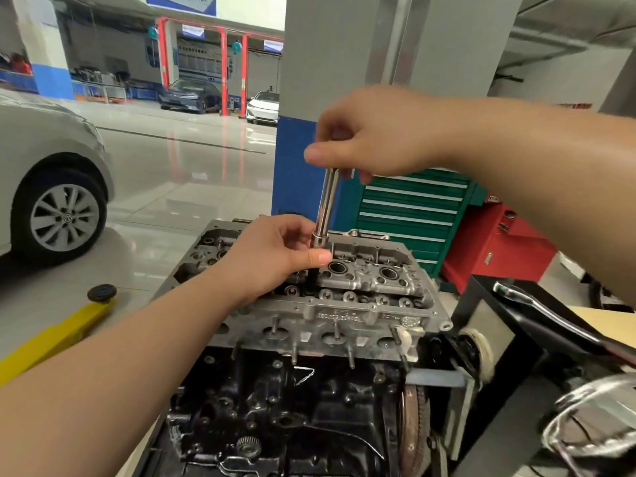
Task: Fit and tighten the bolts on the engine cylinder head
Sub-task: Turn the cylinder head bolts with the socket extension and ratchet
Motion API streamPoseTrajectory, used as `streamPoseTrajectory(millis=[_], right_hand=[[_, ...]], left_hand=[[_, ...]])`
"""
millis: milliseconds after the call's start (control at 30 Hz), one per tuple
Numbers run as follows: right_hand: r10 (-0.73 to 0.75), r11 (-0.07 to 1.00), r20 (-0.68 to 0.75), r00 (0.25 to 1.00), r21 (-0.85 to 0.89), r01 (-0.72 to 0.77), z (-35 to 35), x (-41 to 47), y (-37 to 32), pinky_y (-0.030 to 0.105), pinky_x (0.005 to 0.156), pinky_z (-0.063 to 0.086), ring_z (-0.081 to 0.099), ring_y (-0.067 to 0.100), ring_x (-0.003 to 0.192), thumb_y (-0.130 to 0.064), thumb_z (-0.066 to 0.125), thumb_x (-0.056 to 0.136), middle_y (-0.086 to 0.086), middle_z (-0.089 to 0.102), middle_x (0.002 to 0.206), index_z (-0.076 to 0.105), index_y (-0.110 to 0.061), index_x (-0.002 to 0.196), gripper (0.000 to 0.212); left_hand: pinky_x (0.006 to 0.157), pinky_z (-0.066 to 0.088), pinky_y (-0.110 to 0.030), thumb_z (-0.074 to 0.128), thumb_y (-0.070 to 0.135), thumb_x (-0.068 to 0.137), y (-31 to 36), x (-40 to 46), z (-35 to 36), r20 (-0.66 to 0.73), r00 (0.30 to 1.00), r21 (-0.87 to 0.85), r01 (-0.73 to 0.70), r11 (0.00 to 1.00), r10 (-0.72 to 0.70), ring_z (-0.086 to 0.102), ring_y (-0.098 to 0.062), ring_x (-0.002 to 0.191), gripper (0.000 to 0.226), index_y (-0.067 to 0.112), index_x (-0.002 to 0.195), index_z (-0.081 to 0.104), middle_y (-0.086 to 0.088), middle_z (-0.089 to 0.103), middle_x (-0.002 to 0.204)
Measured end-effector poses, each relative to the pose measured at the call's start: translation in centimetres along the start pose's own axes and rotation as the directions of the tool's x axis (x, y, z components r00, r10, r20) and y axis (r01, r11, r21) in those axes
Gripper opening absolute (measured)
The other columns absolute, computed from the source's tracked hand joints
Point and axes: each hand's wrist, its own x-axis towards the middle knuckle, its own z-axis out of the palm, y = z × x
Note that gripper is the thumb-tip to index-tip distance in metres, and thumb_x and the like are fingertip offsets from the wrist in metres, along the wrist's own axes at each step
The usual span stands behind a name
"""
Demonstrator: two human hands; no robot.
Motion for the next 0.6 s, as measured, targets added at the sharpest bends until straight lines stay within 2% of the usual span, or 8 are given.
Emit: streamPoseTrajectory(millis=[67,167,200,300,367,433,533,600], right_hand=[[-0.107,0.974,0.104,0.989,0.210,0.083,-0.8,-0.4,0.4,0.032,0.067,0.059,0.071,0.002,0.075,-0.037,0.065,0.100,-0.004,0.075,0.092,0.061,-0.032,0.118,0.019],[-0.138,0.974,0.087,0.987,0.195,0.119,-1.2,-0.4,1.1,0.037,0.073,0.062,0.074,0.005,0.074,-0.021,0.062,0.102,-0.009,0.077,0.084,0.064,-0.025,0.112,0.010],[-0.110,0.983,0.090,0.990,0.158,0.095,-1.1,-0.3,1.1,0.037,0.073,0.060,0.074,0.008,0.070,-0.027,0.061,0.103,-0.010,0.077,0.079,0.065,-0.023,0.108,0.007],[0.034,0.992,-0.008,0.999,-0.121,-0.035,-0.2,0.0,0.7,0.033,0.058,0.044,0.064,0.020,0.055,-0.062,0.049,0.100,0.002,0.066,0.059,0.065,-0.014,0.083,0.053],[0.053,0.957,-0.140,0.989,-0.277,-0.091,0.4,0.1,0.3,0.032,0.053,0.032,0.052,0.024,0.055,-0.075,0.040,0.096,0.005,0.054,0.057,0.059,-0.011,0.069,0.071],[0.004,0.985,-0.108,0.994,-0.172,-0.022,0.3,-0.1,0.2,0.033,0.056,0.037,0.057,0.021,0.065,-0.074,0.047,0.094,0.000,0.059,0.068,0.065,-0.020,0.078,0.059],[-0.144,0.976,0.079,0.986,0.176,0.128,-1.0,-0.5,0.4,0.034,0.076,0.053,0.069,0.009,0.082,-0.043,0.065,0.098,-0.006,0.070,0.091,0.068,-0.035,0.113,0.017],[-0.194,0.968,0.087,0.977,0.175,0.177,-1.2,-0.6,0.9,0.037,0.082,0.057,0.070,0.005,0.078,-0.026,0.065,0.100,-0.005,0.073,0.091,0.068,-0.030,0.114,0.015]], left_hand=[[0.082,0.057,-0.023,0.085,0.020,0.085,0.3,-0.2,-0.2,0.045,0.999,-0.018,-0.006,1.000,0.006,0.076,-0.019,0.092,0.019,0.023,0.102,0.078,-0.002,0.079,0.096],[0.095,0.060,-0.033,0.074,0.010,0.095,0.8,-0.5,-0.2,0.154,0.988,-0.085,0.005,0.996,0.008,0.077,-0.022,0.101,0.022,0.021,0.113,0.077,-0.006,0.080,0.104],[0.097,0.060,-0.037,0.074,0.009,0.095,1.0,-0.5,-0.1,0.176,0.984,-0.128,0.018,0.992,0.005,0.077,-0.023,0.103,0.024,0.021,0.115,0.076,-0.006,0.079,0.106],[0.096,0.061,-0.041,0.088,0.020,0.083,1.2,-0.3,0.1,0.118,0.993,-0.093,0.008,0.996,0.003,0.076,-0.027,0.098,0.023,0.028,0.100,0.075,-0.008,0.077,0.104],[0.088,0.060,-0.035,0.095,0.031,0.070,0.8,-0.1,0.2,0.035,0.999,0.000,0.006,1.000,-0.006,0.071,-0.018,0.084,0.029,0.028,0.087,0.071,-0.005,0.075,0.090],[0.079,0.058,-0.023,0.095,0.037,0.065,0.6,-0.2,0.1,-0.014,1.000,0.033,0.005,0.999,-0.005,0.067,-0.010,0.077,0.032,0.026,0.085,0.072,0.007,0.071,0.078],[0.095,0.060,-0.036,0.088,0.028,0.075,0.4,-0.3,-0.2,0.025,0.999,-0.035,0.024,0.999,-0.024,0.075,-0.027,0.097,0.030,0.016,0.099,0.075,-0.009,0.078,0.098],[0.099,0.059,-0.039,0.080,0.015,0.088,0.6,-0.4,-0.3,0.117,0.993,-0.089,0.036,0.995,-0.026,0.075,-0.029,0.103,0.024,0.007,0.110,0.074,-0.014,0.078,0.104]])
